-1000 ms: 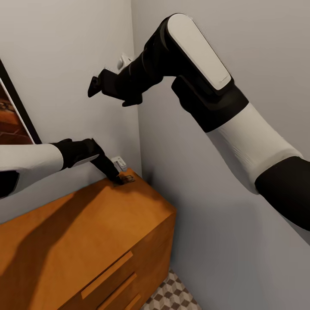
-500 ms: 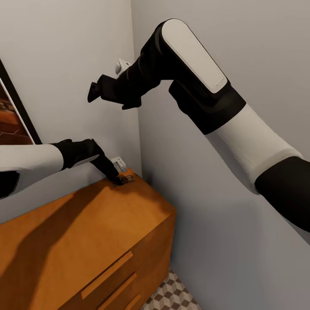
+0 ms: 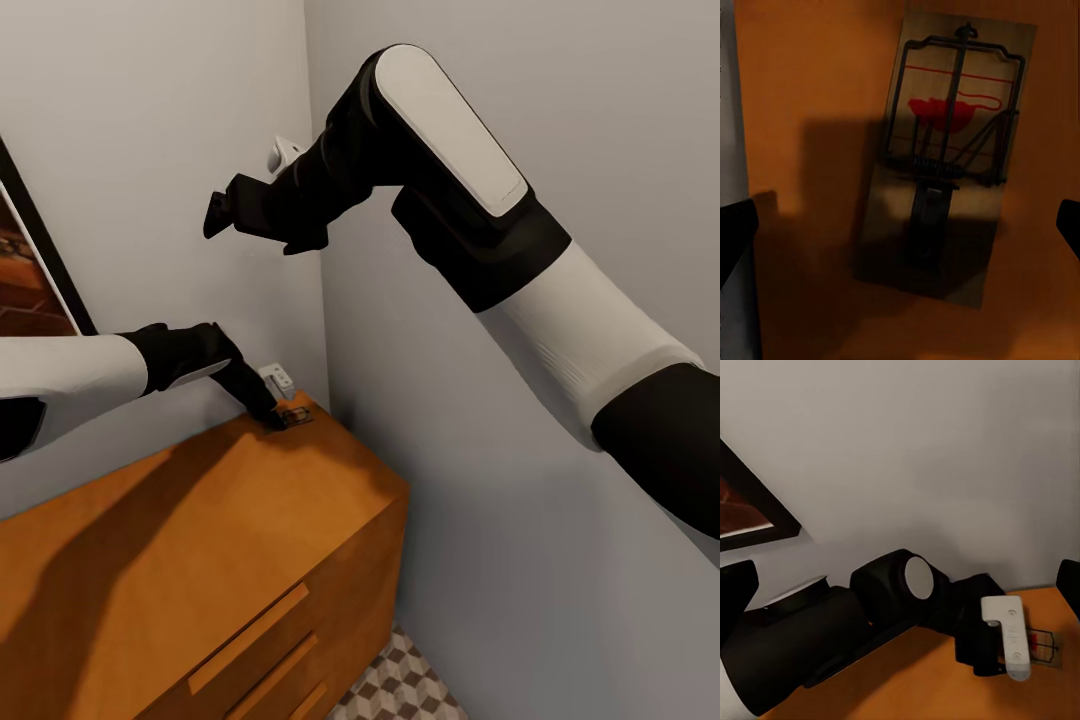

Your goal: Take the four mousetraps from the cabinet in the bathroom and place them on the bathroom floor. Make sure all four end up on the same floor surface, and ensure that at least two of them are either under or directly next to the same bathroom sink.

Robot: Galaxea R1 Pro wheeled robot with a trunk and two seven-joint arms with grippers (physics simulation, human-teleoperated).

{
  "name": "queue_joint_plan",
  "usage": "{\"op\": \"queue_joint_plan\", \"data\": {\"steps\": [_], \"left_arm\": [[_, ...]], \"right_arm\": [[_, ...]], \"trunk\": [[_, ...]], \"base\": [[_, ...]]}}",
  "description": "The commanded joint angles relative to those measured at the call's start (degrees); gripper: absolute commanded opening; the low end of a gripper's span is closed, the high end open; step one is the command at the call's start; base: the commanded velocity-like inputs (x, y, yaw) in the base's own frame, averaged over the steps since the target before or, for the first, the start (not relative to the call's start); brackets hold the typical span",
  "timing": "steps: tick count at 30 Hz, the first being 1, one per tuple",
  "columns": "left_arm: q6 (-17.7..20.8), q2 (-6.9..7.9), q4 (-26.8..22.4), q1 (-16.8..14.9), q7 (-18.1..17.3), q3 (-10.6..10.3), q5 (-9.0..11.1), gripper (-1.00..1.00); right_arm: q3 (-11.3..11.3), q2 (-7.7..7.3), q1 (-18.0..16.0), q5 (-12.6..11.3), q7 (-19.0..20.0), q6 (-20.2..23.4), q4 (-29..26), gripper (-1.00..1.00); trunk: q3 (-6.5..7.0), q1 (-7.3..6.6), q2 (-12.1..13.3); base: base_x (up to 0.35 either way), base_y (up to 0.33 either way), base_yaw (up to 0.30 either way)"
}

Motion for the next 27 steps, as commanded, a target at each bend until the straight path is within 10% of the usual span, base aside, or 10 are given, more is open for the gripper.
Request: {"op": "queue_joint_plan", "data": {"steps": [1, 27], "left_arm": [[-0.01, 0.01, -0.1, -0.11, 0.06, -0.27, 0.58, 1.0], [-3.49, -0.2, -0.1, 0.33, 0.06, -0.27, 0.51, 1.0]], "right_arm": [[0.0, 0.01, -0.08, -0.53, -0.6, 0.03, -0.01, 1.0], [0.01, 0.01, -0.08, -0.53, -0.6, 0.03, -0.01, 1.0]], "trunk": [[-0.06, 0.0, -0.03], [-0.06, 0.0, -0.03]], "base": [[0.0, 0.0, 0.0], [0.0, 0.0, 0.0]]}}
